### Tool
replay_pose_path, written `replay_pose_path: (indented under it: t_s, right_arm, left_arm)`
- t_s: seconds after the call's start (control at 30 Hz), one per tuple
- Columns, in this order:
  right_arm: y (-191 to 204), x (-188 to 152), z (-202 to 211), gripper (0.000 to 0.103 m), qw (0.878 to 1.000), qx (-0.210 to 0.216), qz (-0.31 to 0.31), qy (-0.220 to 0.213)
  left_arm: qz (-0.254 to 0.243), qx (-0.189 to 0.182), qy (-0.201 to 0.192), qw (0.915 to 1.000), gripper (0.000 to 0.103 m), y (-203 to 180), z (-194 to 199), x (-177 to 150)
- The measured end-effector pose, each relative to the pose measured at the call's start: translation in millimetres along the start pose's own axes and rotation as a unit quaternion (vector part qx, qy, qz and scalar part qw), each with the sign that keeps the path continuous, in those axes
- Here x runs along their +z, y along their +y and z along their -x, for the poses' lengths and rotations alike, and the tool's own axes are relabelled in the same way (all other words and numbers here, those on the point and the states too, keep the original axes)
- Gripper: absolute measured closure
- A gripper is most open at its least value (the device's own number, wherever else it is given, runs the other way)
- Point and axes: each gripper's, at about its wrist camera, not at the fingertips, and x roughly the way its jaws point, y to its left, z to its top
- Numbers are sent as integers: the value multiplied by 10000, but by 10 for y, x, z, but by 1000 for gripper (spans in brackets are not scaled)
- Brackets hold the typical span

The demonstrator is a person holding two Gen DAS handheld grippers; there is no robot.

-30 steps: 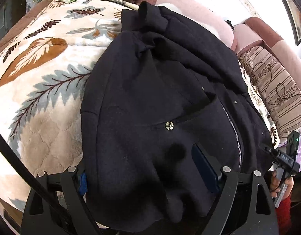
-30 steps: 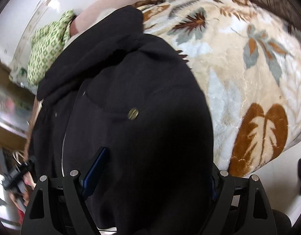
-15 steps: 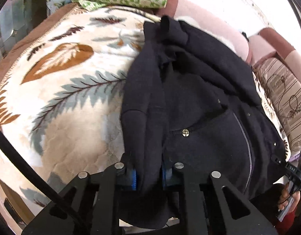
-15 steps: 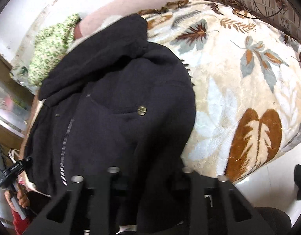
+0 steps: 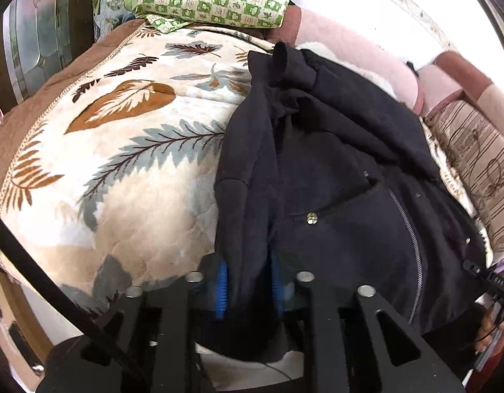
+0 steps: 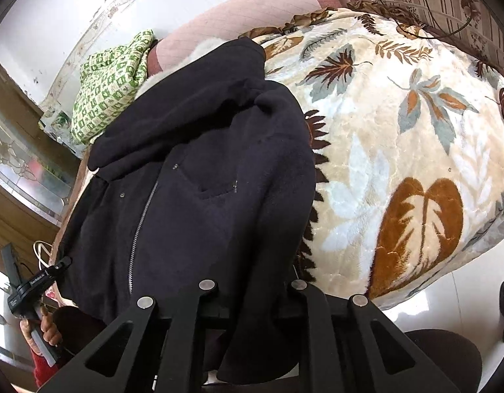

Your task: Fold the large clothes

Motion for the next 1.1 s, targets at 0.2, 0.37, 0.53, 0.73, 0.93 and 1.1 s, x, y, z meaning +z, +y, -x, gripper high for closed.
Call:
replay_pose_path:
  t_s: [0.2,0.37,0.53,0.73,0.93,1.1]
  right_arm:
    - [78,-22,-69,64,9988,-342,318,126]
    - [32,-22,-152,53,9987,-407,194,226]
    - [105,-58,-173,81,9981,-434,345,259]
    - [-57,9,36,88,9996,255,-65,133]
    - [3,215,140,89,9979,615,-174,90]
    - [186,495,314,89,9965,819,-74,-133]
  left_arm:
    - [11,-101,174,9998,46,23,-142,-1]
    - [-118,-30,387,9992,42,-83,-297,-9]
    - [-269,104,242,9993,86,-153,-191,-50]
    - [-219,84,-34,9997,87,-240,82,10]
    - [-52,-93,-303,9995,87,-336,321,272]
    - [-46,-148,-566,9983,88,-454,466,497]
